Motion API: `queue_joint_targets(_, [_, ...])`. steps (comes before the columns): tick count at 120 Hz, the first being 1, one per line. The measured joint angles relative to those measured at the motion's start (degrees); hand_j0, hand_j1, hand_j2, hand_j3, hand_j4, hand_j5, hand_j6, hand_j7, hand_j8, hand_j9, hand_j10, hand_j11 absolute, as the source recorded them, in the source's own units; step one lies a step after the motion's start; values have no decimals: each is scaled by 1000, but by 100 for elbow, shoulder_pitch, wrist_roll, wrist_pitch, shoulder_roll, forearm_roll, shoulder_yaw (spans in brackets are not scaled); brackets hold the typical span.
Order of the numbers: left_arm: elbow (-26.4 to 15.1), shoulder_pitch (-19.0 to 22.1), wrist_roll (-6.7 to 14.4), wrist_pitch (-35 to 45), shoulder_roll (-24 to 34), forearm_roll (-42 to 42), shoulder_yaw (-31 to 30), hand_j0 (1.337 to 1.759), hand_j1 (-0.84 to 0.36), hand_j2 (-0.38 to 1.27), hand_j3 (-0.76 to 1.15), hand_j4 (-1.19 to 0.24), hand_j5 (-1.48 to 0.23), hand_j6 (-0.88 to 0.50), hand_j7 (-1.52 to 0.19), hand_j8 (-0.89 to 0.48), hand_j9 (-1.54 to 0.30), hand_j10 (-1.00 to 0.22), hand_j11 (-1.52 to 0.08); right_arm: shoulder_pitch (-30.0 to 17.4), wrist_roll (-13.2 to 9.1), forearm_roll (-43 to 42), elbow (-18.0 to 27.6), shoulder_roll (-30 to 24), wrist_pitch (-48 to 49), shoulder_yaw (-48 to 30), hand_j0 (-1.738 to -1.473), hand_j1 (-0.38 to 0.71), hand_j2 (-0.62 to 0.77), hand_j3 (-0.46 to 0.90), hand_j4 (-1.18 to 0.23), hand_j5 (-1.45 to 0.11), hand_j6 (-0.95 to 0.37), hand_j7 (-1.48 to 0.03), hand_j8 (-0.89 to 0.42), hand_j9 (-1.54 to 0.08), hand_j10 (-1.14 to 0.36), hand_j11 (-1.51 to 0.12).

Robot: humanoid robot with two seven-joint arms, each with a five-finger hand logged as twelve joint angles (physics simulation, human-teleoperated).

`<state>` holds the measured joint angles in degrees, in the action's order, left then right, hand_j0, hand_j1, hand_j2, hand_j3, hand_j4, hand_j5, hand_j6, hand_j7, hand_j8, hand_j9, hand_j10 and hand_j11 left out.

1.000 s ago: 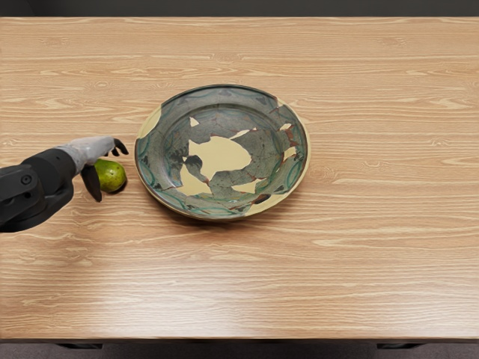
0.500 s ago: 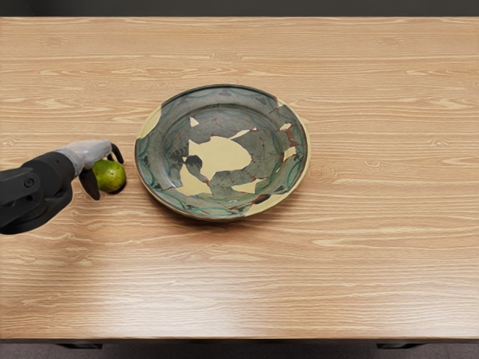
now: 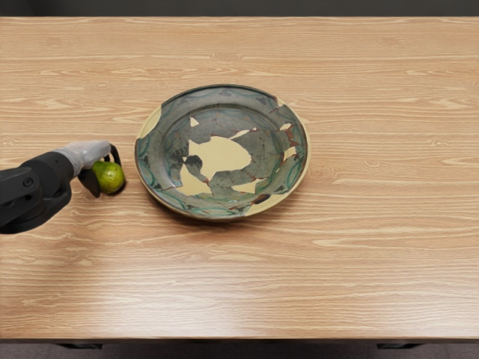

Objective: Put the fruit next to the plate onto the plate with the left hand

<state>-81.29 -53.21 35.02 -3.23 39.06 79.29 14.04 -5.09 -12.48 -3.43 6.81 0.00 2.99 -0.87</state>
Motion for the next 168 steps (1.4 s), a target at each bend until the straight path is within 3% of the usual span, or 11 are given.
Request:
queue_joint_targets(29, [0, -76, -1, -20, 212, -73, 54, 1654, -242, 247, 0, -411, -874, -391, -866, -519, -853, -637, -853, -1, 0, 0, 2, 0, 0, 3, -1658, -349, 0, 0, 0, 0, 0, 0, 0, 0, 0, 0])
queue_joint_targets(72, [-158, -817, -3, -215, 556, -536, 115, 1655, -244, 221, 0, -390, -876, -378, -871, -509, -856, -637, -857, 7, 0, 0, 3, 0, 0, -1, -1658, -349, 0, 0, 0, 0, 0, 0, 0, 0, 0, 0])
queue_joint_targets(96, [-418, -1014, -2, -411, 620, -797, 222, 1655, -250, 223, 0, -392, -873, -379, -871, -507, -855, -637, -855, 8, 0, 0, 3, 0, 0, 2, -1658, -349, 0, 0, 0, 0, 0, 0, 0, 0, 0, 0])
queue_joint_targets(129, [-607, -1049, -2, -573, 497, -924, 538, 1655, -251, 230, 0, -393, -871, -378, -871, -510, -854, -636, -854, 14, 0, 0, 3, 0, 0, 0, -1658, -349, 0, 0, 0, 0, 0, 0, 0, 0, 0, 0])
queue_joint_targets(168, [-673, -1071, -2, -606, -218, -938, 848, 1655, -279, 254, 0, -371, -870, -358, -865, -495, -846, -633, -846, 25, 0, 0, -1, 0, 0, -1, -1658, -349, 0, 0, 0, 0, 0, 0, 0, 0, 0, 0])
